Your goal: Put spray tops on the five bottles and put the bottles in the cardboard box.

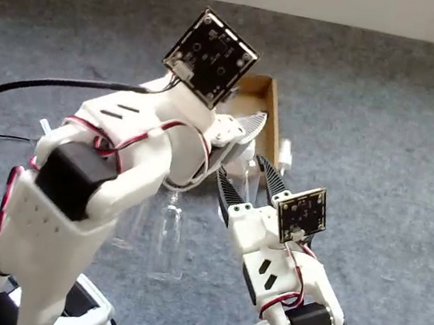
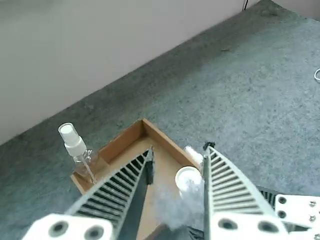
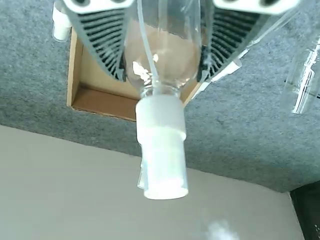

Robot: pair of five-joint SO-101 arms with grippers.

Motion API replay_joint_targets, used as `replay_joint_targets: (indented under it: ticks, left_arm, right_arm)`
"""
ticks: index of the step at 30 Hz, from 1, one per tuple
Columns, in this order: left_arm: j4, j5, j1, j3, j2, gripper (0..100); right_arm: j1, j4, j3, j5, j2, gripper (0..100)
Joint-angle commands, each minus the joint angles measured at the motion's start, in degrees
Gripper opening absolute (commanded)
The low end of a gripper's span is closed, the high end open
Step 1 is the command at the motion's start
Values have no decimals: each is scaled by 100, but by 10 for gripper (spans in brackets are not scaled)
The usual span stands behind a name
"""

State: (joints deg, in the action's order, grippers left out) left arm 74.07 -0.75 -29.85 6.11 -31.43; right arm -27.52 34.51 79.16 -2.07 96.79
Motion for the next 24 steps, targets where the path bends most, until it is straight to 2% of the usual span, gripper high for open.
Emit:
replay_joint_targets:
  ticks: [1, 8, 13, 16, 20, 24]
  left_arm:
    - [-88, -79, 312, -40, 409, 157]
    - [-167, -97, 330, -48, 760, 157]
    - [-141, -563, 312, -84, 989, 157]
    - [-167, -580, 418, 22, 1007, 157]
    - [-62, -580, 743, 646, 875, 157]
    - [703, -580, 1244, 1613, 796, 157]
  right_arm:
    - [66, -145, -92, 44, 13, 4]
    - [66, -136, -101, 44, 57, 4]
    - [75, -127, -127, 35, 66, 4]
    - [66, -127, -127, 35, 66, 4]
    - [66, -136, -127, 35, 66, 4]
    - [101, -154, -136, 35, 75, 4]
